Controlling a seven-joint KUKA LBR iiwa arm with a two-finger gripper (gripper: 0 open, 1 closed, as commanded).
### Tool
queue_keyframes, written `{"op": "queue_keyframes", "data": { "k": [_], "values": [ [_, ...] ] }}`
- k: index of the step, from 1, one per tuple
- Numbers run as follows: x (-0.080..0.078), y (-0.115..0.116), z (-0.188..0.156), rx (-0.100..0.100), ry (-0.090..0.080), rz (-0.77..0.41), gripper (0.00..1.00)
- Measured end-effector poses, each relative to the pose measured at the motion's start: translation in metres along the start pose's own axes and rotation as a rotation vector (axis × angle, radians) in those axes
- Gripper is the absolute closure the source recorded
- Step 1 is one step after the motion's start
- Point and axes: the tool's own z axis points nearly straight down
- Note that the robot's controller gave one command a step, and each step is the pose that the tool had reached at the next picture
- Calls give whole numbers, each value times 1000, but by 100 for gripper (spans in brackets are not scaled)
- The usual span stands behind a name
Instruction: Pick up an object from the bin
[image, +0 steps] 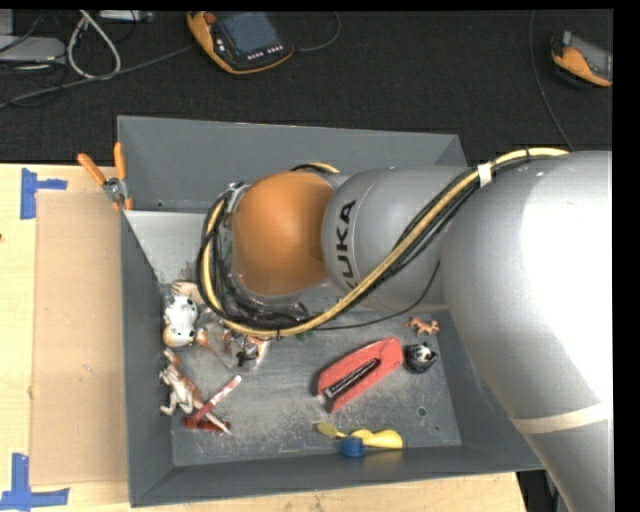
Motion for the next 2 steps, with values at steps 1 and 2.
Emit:
{"op": "queue_keyframes", "data": {
  "k": [1, 2],
  "values": [
    [1, 15, -56, -1, 6, -246, 100],
    [8, 23, -146, -6, 8, -459, 100]
  ]
}}
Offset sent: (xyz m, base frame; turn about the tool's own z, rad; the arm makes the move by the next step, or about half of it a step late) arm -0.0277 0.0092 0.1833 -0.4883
